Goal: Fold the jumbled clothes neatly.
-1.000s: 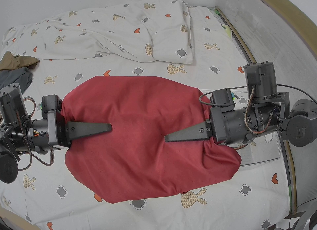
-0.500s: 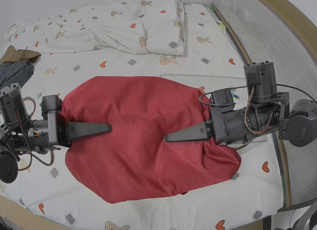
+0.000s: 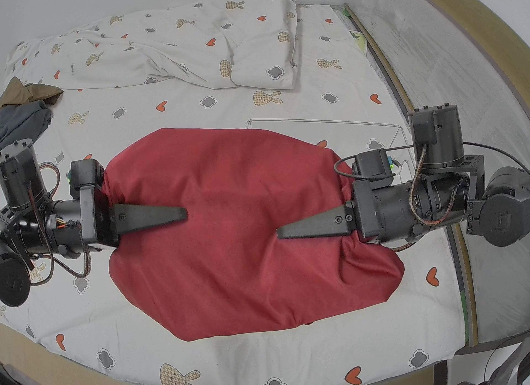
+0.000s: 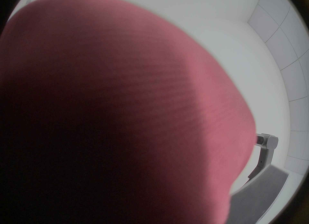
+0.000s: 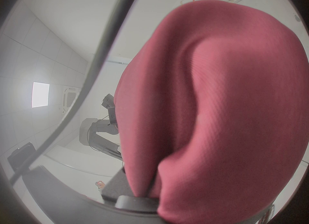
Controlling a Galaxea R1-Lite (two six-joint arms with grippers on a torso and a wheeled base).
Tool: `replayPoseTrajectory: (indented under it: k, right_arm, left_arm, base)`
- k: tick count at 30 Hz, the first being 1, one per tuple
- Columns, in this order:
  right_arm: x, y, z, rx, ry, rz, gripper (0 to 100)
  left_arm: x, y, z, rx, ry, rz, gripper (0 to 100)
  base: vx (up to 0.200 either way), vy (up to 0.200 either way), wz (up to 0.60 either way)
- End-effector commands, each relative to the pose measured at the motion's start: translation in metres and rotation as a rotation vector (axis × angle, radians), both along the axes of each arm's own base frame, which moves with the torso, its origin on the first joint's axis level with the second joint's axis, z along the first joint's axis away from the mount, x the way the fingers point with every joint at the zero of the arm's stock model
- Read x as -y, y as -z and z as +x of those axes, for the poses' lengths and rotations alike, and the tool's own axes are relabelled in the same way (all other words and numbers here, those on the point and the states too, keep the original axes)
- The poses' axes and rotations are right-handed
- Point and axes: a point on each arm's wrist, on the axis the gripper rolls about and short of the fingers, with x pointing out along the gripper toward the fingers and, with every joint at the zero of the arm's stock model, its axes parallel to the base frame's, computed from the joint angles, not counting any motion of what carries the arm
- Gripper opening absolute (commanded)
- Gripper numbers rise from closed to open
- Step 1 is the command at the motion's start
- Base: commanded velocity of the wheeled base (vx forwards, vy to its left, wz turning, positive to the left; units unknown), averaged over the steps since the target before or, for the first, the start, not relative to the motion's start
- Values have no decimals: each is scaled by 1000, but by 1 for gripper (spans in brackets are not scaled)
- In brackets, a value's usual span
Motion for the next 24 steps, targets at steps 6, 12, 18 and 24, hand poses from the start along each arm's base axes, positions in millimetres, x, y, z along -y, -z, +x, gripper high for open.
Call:
replayPoseTrajectory:
  k: [6, 12, 18, 24]
  right_arm:
    - [8, -1, 6, 4, 31, 2, 0]
    - [10, -3, 7, 10, 39, 6, 0]
    - [23, -5, 14, 28, 81, 9, 0]
    - [33, -9, 17, 108, 92, 5, 0]
  left_arm:
    - [2, 0, 3, 1, 6, 0, 0]
    - [17, -5, 10, 17, 62, -5, 0]
    - [28, -7, 23, 32, 86, -4, 0]
    - [37, -9, 21, 107, 119, 7, 0]
  base:
    - [0, 0, 0]
    - [0, 0, 0]
    - [0, 0, 0]
    - [0, 0, 0]
